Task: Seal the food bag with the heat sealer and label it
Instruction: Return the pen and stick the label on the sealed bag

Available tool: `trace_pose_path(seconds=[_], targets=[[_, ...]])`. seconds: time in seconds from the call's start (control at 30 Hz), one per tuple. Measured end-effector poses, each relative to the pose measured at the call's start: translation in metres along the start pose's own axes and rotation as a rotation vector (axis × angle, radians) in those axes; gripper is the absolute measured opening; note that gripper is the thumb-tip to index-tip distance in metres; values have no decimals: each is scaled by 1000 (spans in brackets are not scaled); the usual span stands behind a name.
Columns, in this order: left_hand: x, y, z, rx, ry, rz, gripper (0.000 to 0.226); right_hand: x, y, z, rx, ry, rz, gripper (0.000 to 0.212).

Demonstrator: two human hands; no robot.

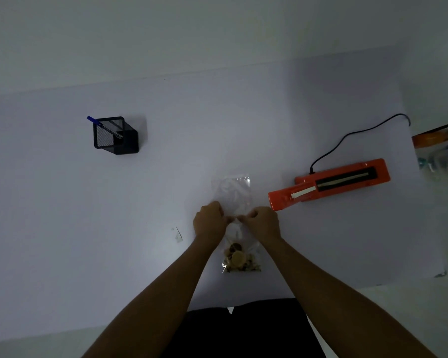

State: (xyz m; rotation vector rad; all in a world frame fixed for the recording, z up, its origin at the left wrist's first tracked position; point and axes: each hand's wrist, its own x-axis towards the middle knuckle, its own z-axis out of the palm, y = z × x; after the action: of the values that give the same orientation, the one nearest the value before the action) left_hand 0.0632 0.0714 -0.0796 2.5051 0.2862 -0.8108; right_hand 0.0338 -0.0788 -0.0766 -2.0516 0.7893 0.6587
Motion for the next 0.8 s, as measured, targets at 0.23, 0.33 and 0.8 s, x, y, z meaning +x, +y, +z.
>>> trace_pose_path(seconds=[0.23,0.33,0.8], targets=[[-3,2,0,-27,2,-25,39,-10,-9,4,-59,111,31,43],[-7,0,-1,-22,10,-28,38,-10,-6,0,5,115,30,41],[-11,13,-1,87,-27,-10,71,-4,12,4,39,121,-64,44]])
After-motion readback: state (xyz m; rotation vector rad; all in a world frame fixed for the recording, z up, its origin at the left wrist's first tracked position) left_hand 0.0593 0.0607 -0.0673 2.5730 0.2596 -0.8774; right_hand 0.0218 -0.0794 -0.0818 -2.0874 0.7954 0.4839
